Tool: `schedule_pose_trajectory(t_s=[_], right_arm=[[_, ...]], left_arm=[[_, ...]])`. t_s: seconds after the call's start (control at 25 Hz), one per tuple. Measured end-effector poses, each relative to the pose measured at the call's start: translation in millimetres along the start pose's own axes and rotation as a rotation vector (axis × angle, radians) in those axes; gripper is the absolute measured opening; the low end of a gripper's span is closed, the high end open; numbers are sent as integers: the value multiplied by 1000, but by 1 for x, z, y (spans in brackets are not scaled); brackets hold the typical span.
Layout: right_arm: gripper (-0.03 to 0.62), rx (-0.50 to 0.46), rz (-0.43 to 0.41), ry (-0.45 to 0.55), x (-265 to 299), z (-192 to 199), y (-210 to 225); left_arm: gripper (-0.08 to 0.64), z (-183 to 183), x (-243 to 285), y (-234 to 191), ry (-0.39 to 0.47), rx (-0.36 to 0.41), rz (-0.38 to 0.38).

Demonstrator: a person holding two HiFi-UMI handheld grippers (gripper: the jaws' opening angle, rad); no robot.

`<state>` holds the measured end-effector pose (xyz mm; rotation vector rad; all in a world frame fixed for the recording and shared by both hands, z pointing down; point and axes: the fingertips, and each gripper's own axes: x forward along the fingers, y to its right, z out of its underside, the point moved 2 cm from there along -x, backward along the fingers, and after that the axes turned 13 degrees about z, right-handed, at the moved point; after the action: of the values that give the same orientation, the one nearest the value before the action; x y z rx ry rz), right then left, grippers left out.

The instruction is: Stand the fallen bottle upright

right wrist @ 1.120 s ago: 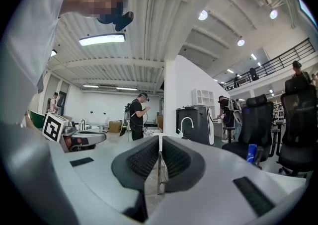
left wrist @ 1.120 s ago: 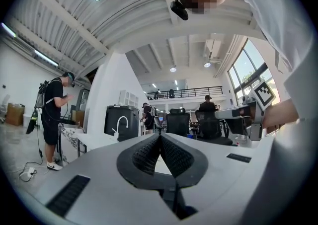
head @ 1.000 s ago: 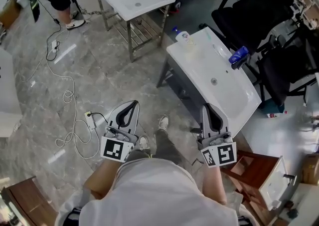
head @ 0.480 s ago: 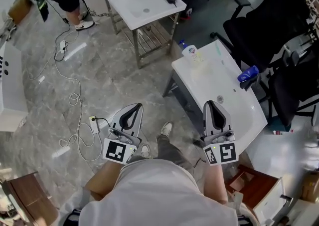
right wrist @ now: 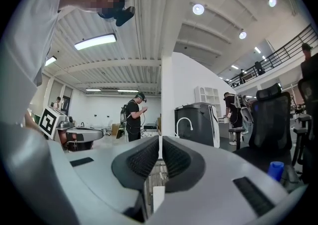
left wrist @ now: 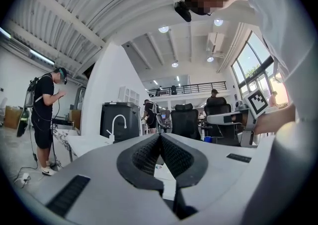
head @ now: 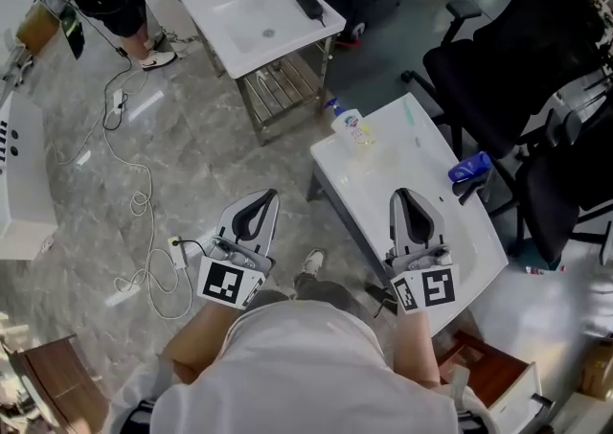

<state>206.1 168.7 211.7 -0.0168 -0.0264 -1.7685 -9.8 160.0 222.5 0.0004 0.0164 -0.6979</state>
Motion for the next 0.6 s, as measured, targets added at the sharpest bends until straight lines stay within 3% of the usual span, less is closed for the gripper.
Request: schedule_pose_trajectory(t_s=[0.24,0.6], right_arm=[[46,26,-33,10,19,-1,18],[46,30,-84,-31,47,9,9]], left_arm=[[18,-12,26,1,-6,25,-12],[18,-7,33,-29,-19,12,-59]])
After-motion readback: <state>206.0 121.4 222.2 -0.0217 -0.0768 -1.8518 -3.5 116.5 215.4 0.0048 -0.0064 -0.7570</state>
